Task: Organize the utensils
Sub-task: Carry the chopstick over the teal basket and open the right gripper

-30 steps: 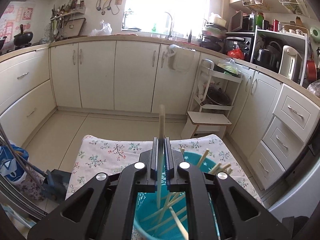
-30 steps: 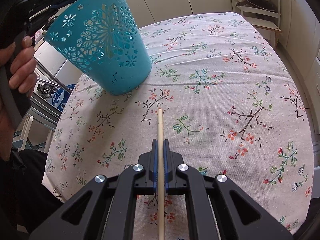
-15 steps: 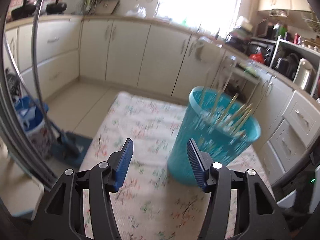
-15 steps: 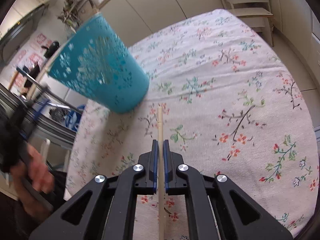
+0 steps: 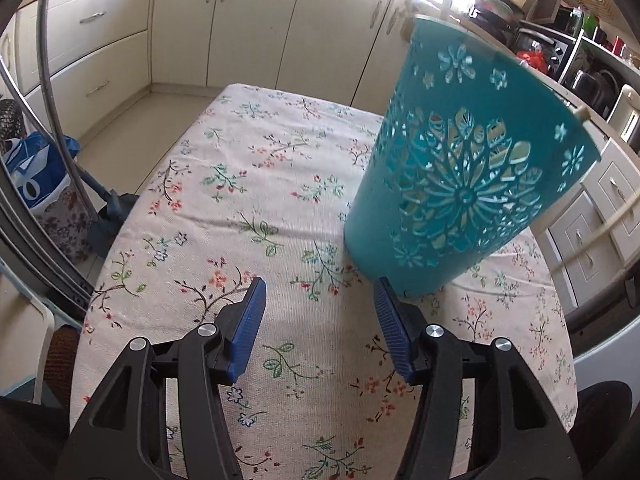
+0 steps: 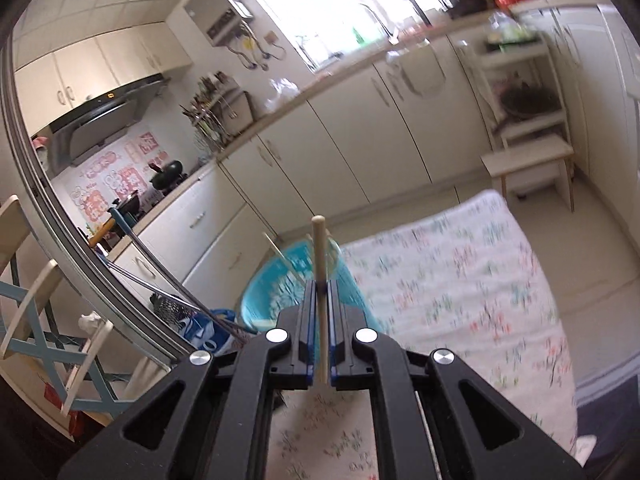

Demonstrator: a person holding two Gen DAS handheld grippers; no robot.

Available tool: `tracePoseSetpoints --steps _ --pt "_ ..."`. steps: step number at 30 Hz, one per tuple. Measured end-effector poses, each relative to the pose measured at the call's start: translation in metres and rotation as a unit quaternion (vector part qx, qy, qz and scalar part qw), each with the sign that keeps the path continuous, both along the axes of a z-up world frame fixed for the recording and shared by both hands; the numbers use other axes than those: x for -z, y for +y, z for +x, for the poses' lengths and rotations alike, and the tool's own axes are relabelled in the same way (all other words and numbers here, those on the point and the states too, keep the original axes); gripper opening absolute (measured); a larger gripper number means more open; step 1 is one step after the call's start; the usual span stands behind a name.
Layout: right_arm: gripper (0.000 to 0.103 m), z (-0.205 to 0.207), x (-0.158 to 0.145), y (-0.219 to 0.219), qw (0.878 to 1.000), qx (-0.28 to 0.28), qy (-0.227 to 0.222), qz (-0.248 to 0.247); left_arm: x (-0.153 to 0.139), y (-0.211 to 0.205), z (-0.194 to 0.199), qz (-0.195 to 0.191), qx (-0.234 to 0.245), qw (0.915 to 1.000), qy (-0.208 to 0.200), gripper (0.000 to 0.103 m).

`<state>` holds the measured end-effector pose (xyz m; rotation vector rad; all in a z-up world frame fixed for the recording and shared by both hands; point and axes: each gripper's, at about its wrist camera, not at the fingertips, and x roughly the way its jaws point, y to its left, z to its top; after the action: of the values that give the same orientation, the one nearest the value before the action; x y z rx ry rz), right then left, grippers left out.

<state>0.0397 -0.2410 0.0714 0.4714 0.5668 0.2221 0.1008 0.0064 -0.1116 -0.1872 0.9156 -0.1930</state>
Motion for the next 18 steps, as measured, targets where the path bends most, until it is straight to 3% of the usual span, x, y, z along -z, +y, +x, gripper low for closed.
tracePoseSetpoints --steps 10,15,18 --pt "0.006 0.046 -0.083 0.022 0.997 -0.007 -0.067 -0.048 0.011 -0.012 -0.004 0.021 0.015 0.9997 0.005 0.054" --pt "0.006 0.078 -0.073 0.047 0.995 -0.013 -0.055 -0.084 0.008 -0.018 -0.008 0.036 0.022 0.9991 -0.010 0.054" --pt "0.006 0.099 -0.048 0.065 0.993 -0.030 -0.015 -0.113 0.007 -0.021 -0.010 0.042 0.024 0.9987 -0.017 0.054"
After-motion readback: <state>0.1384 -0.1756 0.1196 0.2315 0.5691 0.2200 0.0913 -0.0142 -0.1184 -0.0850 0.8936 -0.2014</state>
